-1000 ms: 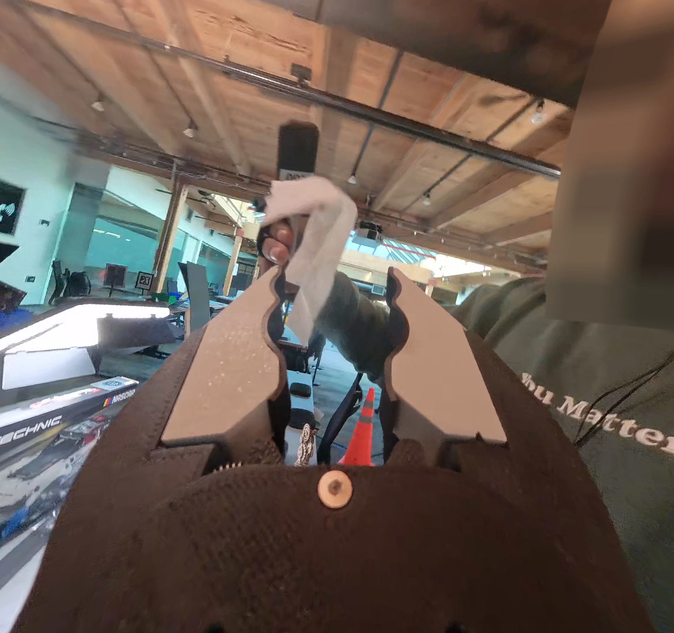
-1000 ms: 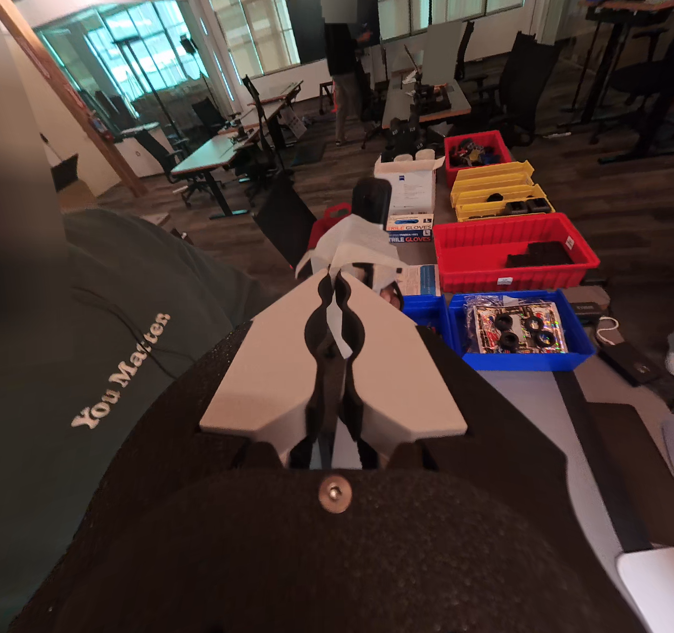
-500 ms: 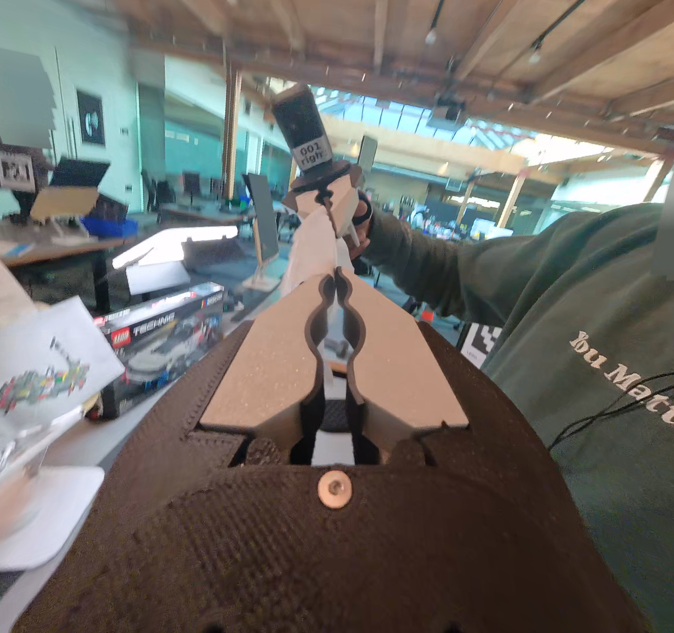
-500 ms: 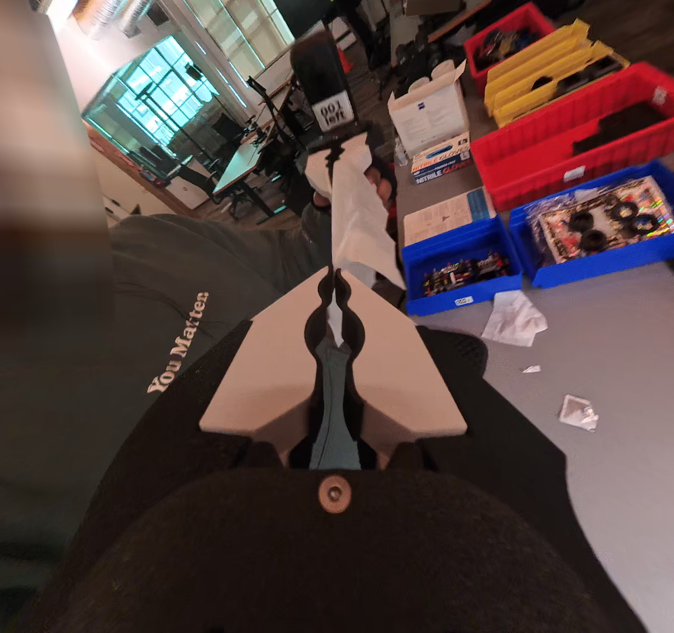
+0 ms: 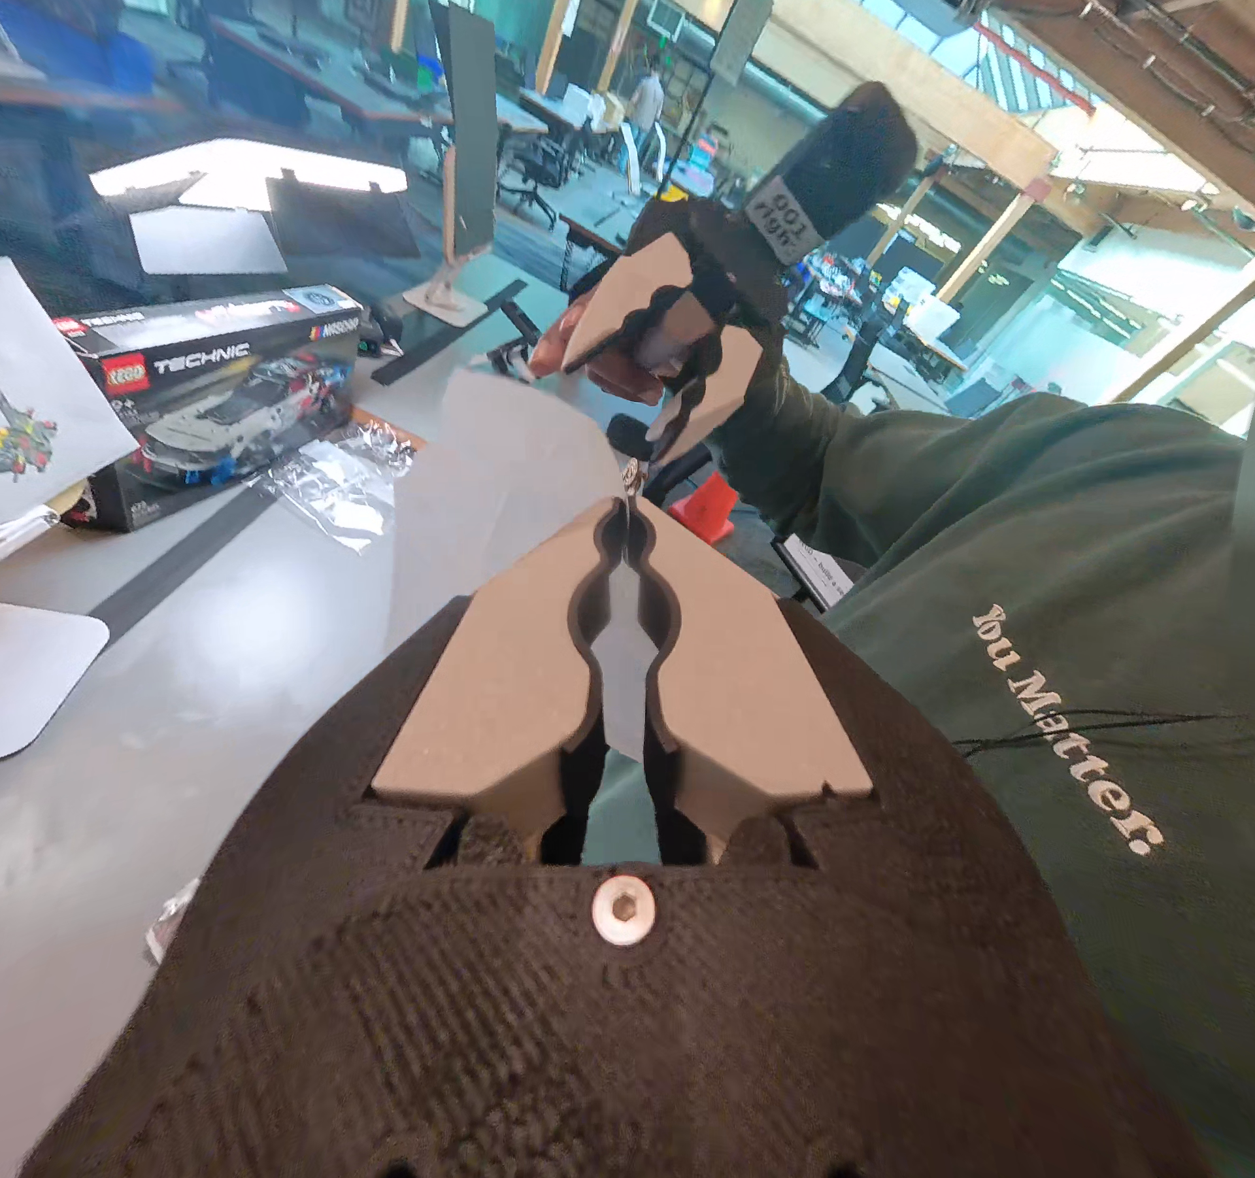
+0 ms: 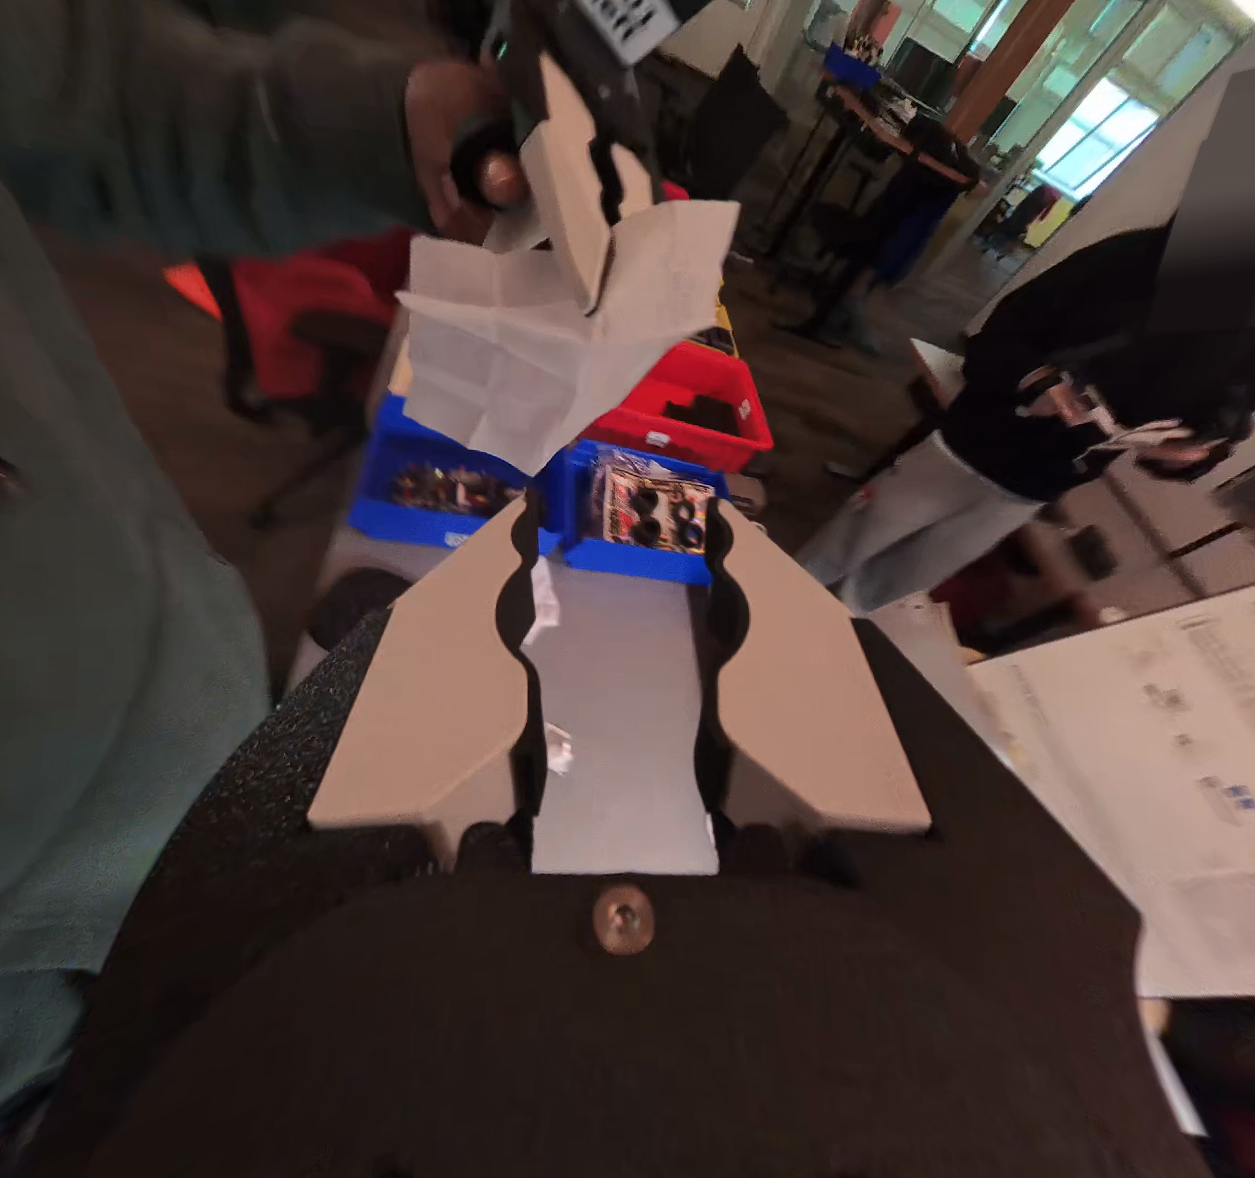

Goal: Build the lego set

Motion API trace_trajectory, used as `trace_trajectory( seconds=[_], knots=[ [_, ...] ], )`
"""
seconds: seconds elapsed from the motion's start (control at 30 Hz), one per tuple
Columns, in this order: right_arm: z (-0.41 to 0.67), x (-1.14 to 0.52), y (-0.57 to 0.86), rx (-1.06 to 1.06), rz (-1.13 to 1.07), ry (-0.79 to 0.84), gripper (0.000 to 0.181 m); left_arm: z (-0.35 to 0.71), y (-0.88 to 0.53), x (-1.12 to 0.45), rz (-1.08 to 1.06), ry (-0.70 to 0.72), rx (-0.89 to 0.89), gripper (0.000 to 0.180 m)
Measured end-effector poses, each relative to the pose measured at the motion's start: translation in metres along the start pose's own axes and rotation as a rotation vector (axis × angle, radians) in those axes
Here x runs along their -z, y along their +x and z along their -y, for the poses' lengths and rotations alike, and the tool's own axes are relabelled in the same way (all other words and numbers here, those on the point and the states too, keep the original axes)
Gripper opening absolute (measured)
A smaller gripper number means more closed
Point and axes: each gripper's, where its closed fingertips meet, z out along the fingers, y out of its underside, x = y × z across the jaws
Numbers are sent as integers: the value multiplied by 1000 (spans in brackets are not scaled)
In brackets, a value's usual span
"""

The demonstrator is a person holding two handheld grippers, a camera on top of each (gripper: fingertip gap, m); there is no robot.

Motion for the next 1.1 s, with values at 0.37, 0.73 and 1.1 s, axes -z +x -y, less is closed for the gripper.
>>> trace_trajectory(
  seconds=[0.37, 0.73, 1.1],
  knots=[
    [-26, -46, -41, -67, 203, -10, 6, -11, 10, -24, -4, -119, -4, 0],
    [-36, -28, -45, -144, 345, -146, 0, -35, -7, -13, 88, -206, -25, 0],
    [-53, -15, -41, -148, 382, -354, 0, -24, -18, 16, 215, -174, -206, 31]
  ],
)
